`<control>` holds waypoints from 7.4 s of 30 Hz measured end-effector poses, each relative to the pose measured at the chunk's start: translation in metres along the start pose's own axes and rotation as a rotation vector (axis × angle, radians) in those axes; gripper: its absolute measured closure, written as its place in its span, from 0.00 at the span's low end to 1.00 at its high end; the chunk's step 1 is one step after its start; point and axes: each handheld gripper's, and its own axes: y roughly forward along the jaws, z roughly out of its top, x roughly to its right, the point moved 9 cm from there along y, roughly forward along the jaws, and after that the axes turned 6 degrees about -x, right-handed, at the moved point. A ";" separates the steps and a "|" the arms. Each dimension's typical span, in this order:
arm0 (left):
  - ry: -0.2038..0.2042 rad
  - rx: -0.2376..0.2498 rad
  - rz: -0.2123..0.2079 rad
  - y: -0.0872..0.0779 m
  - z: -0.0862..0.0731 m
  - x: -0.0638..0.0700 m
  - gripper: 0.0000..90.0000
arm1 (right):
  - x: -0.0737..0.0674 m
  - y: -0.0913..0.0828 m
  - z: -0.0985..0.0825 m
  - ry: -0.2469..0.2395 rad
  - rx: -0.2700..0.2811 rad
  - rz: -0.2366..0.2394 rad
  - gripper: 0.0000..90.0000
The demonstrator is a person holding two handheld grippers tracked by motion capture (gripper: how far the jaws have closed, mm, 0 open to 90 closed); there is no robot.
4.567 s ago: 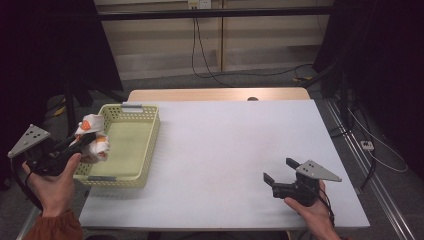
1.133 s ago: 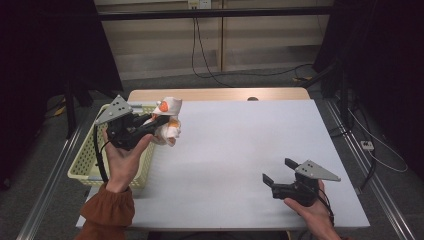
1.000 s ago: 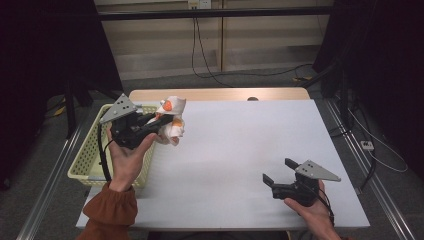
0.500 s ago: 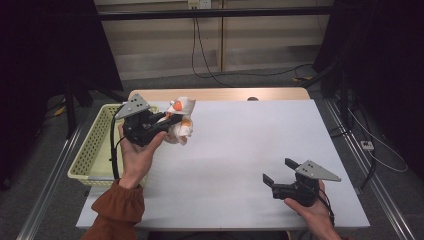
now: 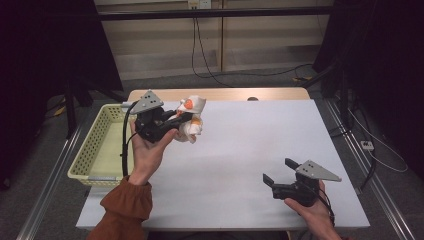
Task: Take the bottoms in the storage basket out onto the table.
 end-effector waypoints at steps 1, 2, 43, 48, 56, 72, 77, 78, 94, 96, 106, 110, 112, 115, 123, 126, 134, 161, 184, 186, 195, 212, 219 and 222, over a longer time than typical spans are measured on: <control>0.003 0.000 -0.001 0.002 0.001 0.001 0.87 | 0.000 0.000 0.000 0.000 -0.001 0.000 0.04; 0.005 0.000 -0.001 0.003 0.001 0.002 0.87 | 0.000 0.000 0.000 0.000 0.002 0.000 0.04; 0.013 -0.112 -0.004 0.075 -0.007 0.007 0.86 | -0.001 0.000 0.000 -0.001 0.002 0.008 0.04; 0.006 -0.123 -0.005 0.085 -0.006 0.006 0.86 | 0.000 0.000 0.000 0.001 0.001 0.006 0.04; 0.007 -0.147 -0.007 0.099 -0.008 0.004 0.86 | 0.000 0.000 0.000 0.001 0.001 0.008 0.04; -0.029 -0.185 -0.004 0.116 -0.018 -0.004 0.86 | 0.000 0.000 0.000 0.000 0.003 0.008 0.05; -0.035 -0.179 -0.006 0.118 -0.020 -0.006 0.86 | 0.000 0.000 0.000 -0.001 0.003 0.008 0.04; -0.037 -0.182 -0.002 0.118 -0.021 -0.007 0.86 | 0.000 0.000 0.000 -0.001 0.002 0.008 0.04; -0.061 -0.203 -0.002 0.131 -0.036 -0.014 0.86 | 0.000 0.000 0.000 -0.001 0.003 0.008 0.04; -0.059 -0.210 -0.004 0.133 -0.039 -0.013 0.86 | -0.001 -0.001 0.000 -0.001 0.003 0.009 0.04; -0.079 -0.228 0.000 0.138 -0.050 -0.017 0.86 | 0.000 -0.001 0.000 0.000 0.002 0.009 0.04; -0.091 -0.251 0.002 0.142 -0.056 -0.021 0.86 | 0.000 -0.001 0.000 0.002 0.001 0.008 0.04; -0.098 -0.260 0.007 0.143 -0.059 -0.022 0.86 | 0.000 -0.001 0.000 0.002 0.002 0.008 0.04; -0.098 -0.273 0.010 0.144 -0.062 -0.023 0.86 | 0.000 -0.001 0.000 0.003 0.001 0.008 0.04; -0.077 -0.291 0.021 0.150 -0.068 -0.022 0.85 | 0.000 -0.001 0.000 0.002 0.003 0.007 0.04; -0.071 -0.311 0.031 0.151 -0.072 -0.024 0.85 | 0.001 -0.001 0.000 0.002 0.003 0.005 0.05; -0.112 -0.326 0.021 0.156 -0.083 -0.027 0.84 | 0.001 0.000 0.000 0.004 0.004 0.005 0.05; -0.106 -0.421 -0.005 0.181 -0.116 -0.022 0.76 | 0.001 0.000 -0.001 0.008 -0.007 0.007 0.05; -0.002 -0.468 0.033 0.196 -0.130 -0.017 0.55 | 0.000 0.001 -0.001 0.004 -0.006 0.009 0.05; 0.019 -0.469 0.047 0.197 -0.130 -0.018 0.52 | 0.000 0.001 -0.001 0.004 -0.006 0.008 0.05; -0.039 -0.464 0.050 0.201 -0.133 -0.017 0.33 | 0.001 0.000 -0.001 0.005 -0.006 0.007 0.05; -0.031 -0.426 0.052 0.201 -0.126 -0.017 0.09 | 0.001 0.000 -0.002 0.006 -0.003 0.019 0.05; -0.030 -0.405 0.053 0.196 -0.120 -0.019 0.09 | 0.002 0.001 -0.002 0.007 -0.004 0.019 0.05; -0.058 -0.400 0.028 0.194 -0.119 -0.019 0.09 | 0.003 0.001 -0.002 0.008 -0.003 0.015 0.05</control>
